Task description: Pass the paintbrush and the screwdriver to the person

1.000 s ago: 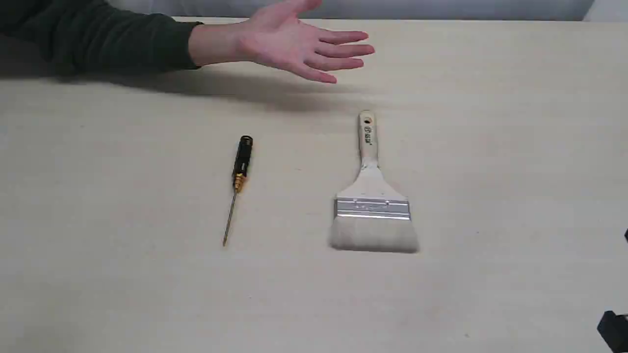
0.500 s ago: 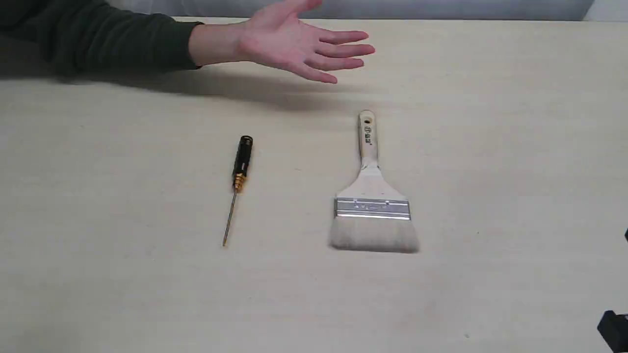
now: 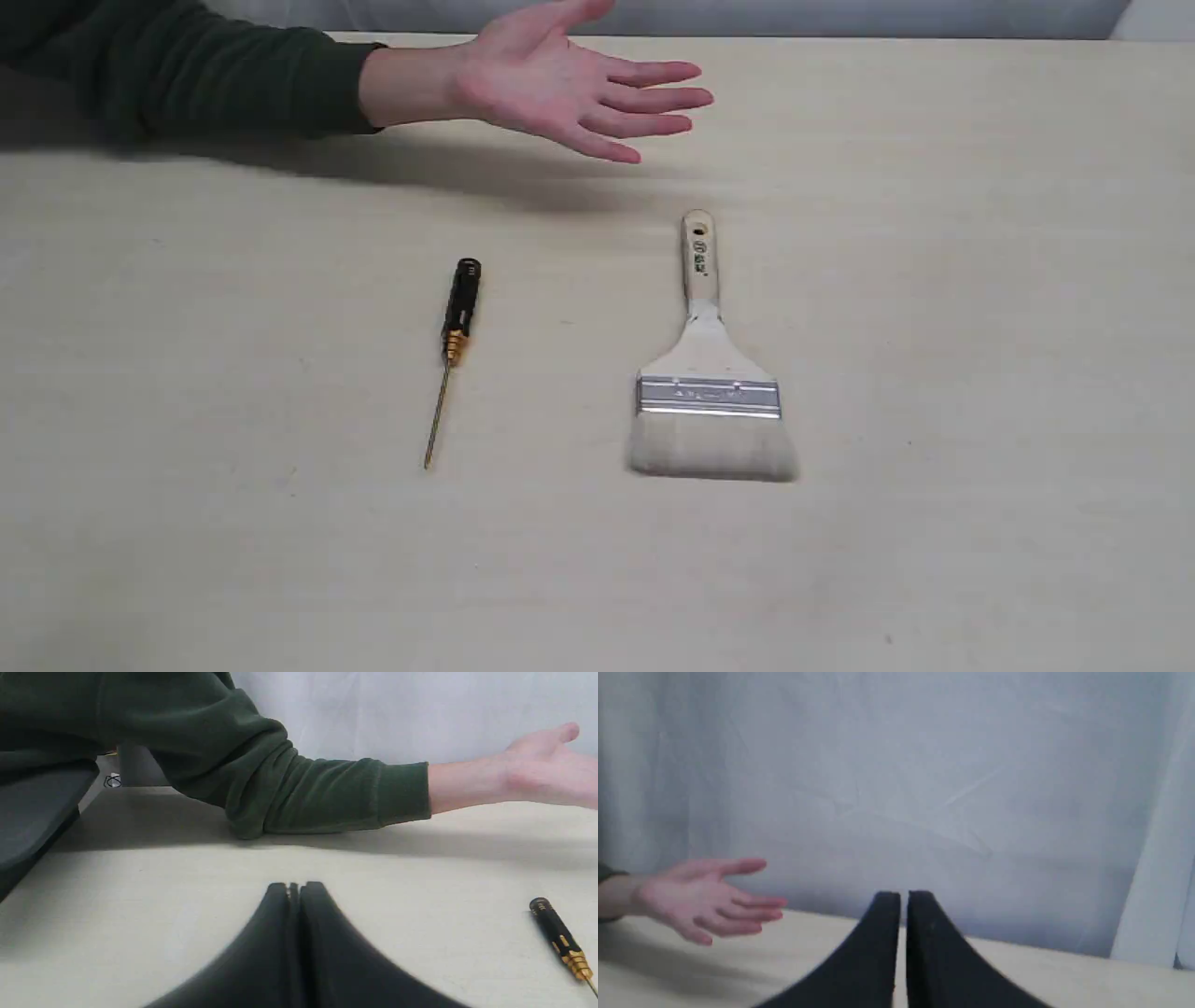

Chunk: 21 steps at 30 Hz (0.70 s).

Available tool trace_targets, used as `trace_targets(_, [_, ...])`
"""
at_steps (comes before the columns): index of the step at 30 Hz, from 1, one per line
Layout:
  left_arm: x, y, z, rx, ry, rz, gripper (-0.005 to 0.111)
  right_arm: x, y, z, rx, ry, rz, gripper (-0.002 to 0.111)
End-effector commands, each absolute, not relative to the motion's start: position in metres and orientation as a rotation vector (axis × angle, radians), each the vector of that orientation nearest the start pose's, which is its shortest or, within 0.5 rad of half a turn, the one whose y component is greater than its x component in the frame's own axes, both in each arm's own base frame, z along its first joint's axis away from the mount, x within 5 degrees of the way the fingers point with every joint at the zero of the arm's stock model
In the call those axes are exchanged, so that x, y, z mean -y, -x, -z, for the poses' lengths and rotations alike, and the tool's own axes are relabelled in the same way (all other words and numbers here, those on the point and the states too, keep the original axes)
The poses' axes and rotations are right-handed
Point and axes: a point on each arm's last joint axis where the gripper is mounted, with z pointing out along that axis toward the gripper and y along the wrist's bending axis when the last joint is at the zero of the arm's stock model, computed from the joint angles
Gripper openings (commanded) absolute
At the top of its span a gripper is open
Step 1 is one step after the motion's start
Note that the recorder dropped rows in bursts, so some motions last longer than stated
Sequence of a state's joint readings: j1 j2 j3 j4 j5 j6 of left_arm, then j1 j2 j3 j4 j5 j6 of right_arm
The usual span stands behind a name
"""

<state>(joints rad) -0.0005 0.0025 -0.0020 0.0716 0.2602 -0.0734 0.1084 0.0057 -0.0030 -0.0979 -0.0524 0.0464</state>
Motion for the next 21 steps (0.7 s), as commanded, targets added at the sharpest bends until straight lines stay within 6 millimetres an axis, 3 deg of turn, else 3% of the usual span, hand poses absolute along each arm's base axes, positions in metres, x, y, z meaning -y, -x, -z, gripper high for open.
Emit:
trace_targets(1, [-0.0011,-0.0553,-0.1906,-1.733,0.015,-0.002,0.000,-0.0070,-0.0534,-0.2269,-1.326,0.115,-0.058,0.004])
trace_targets(13, [-0.0011,-0.0553,-0.1906,-1.733,0.015,-0.002,0.000,-0.0076,-0.0505,-0.2365,-1.217,0.108,-0.076,0.004])
trace_targets(21, [-0.0011,-0.0553,-0.1906,-1.733,0.015,-0.002,0.000,-0.0075,-0.0503,-0.2368,-1.221,-0.043,-0.292,0.004])
